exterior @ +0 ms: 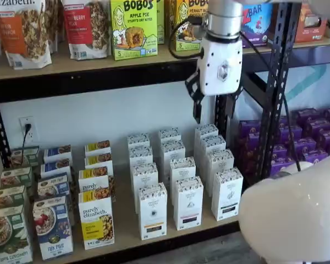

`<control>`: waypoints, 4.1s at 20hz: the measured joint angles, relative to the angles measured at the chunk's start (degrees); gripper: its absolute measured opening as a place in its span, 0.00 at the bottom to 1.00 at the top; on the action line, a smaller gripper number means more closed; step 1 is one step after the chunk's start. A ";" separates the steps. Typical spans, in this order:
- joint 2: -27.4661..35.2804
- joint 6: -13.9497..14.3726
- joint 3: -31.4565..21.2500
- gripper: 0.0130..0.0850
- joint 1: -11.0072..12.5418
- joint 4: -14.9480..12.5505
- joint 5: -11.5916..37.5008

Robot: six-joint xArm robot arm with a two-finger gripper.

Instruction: Pick up the white box with a yellow strip in the middle, on the bottom shelf, the fourth box from the left

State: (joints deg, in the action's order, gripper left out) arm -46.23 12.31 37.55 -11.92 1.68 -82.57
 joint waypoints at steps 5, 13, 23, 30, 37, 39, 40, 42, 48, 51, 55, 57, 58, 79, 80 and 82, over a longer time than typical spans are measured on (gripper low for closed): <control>0.63 0.97 -4.21 1.00 -0.99 -0.24 5.44; 3.06 1.53 -9.08 1.00 -1.47 -0.90 13.90; 9.25 2.82 -12.38 1.00 -2.71 -1.33 25.04; 17.08 5.91 -12.87 1.00 -4.73 -3.13 34.78; 22.52 6.63 -13.46 1.00 -5.54 -3.01 43.52; 24.21 6.52 -13.15 1.00 -5.66 -2.70 44.89; 24.98 6.58 -12.98 1.00 -5.72 -2.70 45.53; 26.36 6.56 -12.65 1.00 -5.80 -2.59 46.67; 30.42 6.47 -11.82 1.00 -5.94 -2.39 51.07; 32.21 6.52 -11.11 1.00 -5.94 -2.47 52.48; 35.17 5.58 -9.92 1.00 -5.74 -1.63 54.32; 36.85 5.98 -9.38 1.00 -5.48 -2.39 55.45; 37.77 6.63 -9.16 1.00 -5.24 -3.37 56.30; 58.15 13.15 -3.49 1.00 -1.27 -14.20 71.54; 58.90 12.36 -3.16 1.00 -1.42 -13.23 71.92; 60.26 12.36 -2.47 1.00 -1.46 -13.20 72.62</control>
State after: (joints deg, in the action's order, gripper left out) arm 14.02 24.68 35.09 -13.38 -11.52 -9.95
